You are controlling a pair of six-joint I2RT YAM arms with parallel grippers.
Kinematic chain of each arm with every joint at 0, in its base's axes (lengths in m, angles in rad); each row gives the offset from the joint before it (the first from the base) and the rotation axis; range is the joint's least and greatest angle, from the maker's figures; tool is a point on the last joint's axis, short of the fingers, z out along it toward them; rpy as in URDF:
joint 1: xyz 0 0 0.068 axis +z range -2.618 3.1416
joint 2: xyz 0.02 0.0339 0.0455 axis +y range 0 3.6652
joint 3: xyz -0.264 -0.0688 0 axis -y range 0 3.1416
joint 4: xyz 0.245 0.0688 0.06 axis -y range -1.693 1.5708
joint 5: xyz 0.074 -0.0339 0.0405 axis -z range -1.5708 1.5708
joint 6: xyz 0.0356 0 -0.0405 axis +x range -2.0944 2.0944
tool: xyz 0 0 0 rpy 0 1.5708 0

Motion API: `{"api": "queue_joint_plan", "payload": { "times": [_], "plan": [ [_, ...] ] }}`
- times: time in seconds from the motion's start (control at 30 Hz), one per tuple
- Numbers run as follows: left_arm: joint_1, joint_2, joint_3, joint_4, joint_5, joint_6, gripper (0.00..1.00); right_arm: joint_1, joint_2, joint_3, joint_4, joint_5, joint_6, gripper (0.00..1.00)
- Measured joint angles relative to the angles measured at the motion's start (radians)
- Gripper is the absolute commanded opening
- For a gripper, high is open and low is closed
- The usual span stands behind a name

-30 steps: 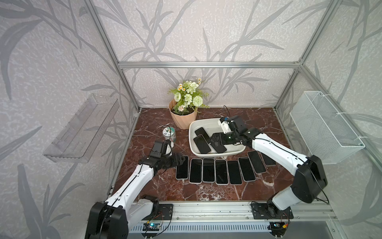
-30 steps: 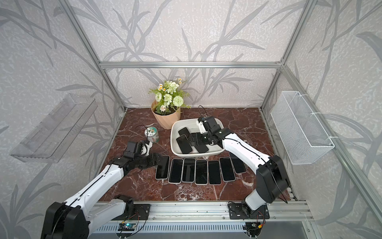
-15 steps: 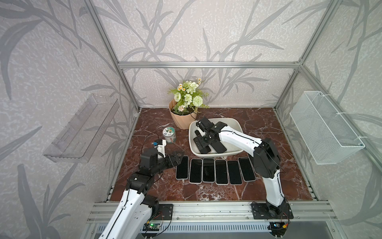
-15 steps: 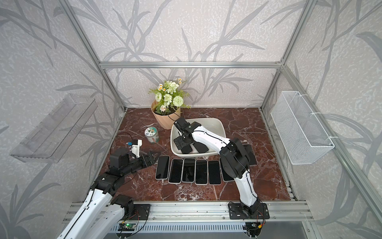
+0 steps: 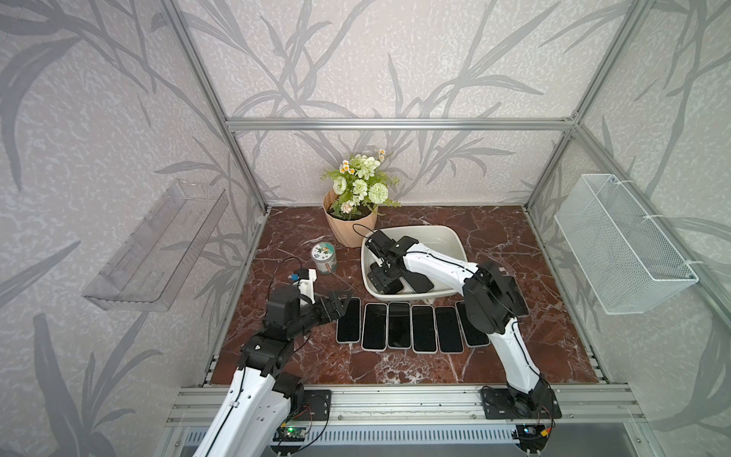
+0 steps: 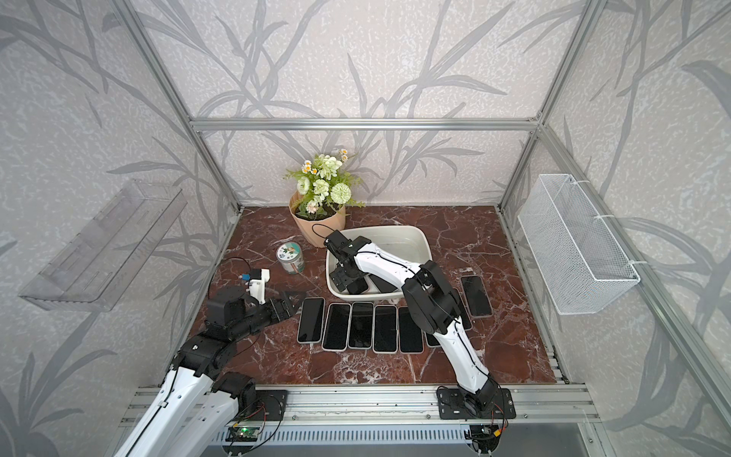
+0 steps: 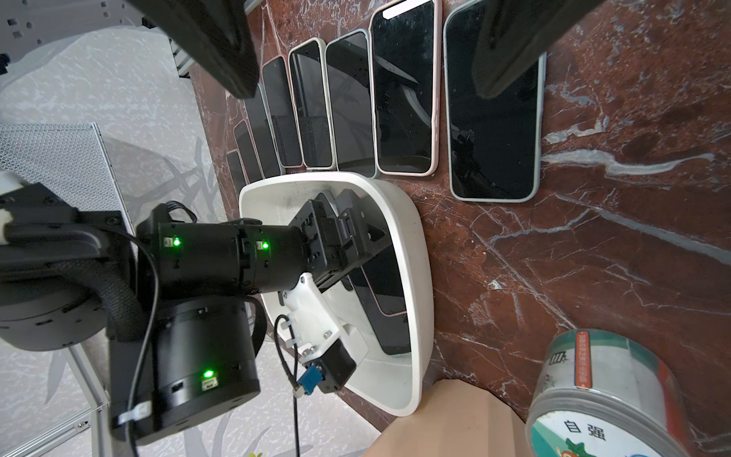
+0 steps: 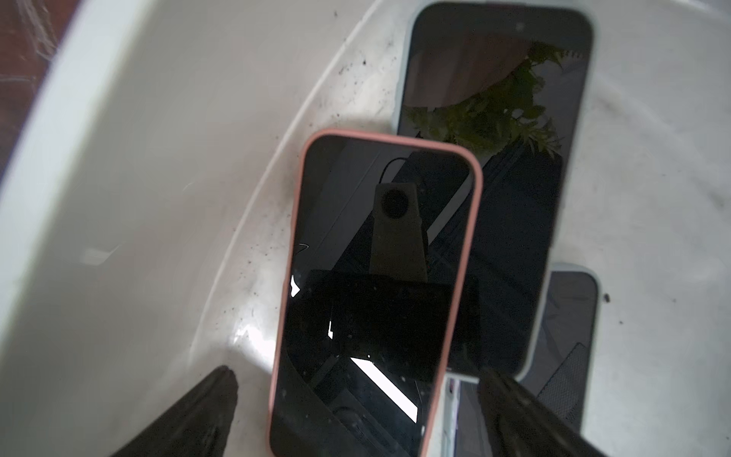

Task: Take the phone out of the storage box
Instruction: Move the phone to the storage box.

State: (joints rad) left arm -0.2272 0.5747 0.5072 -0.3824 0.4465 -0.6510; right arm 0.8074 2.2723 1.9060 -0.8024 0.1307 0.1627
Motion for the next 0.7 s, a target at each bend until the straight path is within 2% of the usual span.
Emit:
{"api": "queue_joint_plan", "payload": {
  "times": [0.37,0.7],
  "plan": [
    [0.0,0.001,-0.002,0.0,0.0,-0.007,0.91,0.003,0.065,0.066,-0.042,0.003,-0.005,0.99],
    [0.0,0.005,-0.002,0.0,0.0,-0.019,0.91,0.008,0.096,0.091,-0.068,0.102,-0.022,1.0]
  ]
}}
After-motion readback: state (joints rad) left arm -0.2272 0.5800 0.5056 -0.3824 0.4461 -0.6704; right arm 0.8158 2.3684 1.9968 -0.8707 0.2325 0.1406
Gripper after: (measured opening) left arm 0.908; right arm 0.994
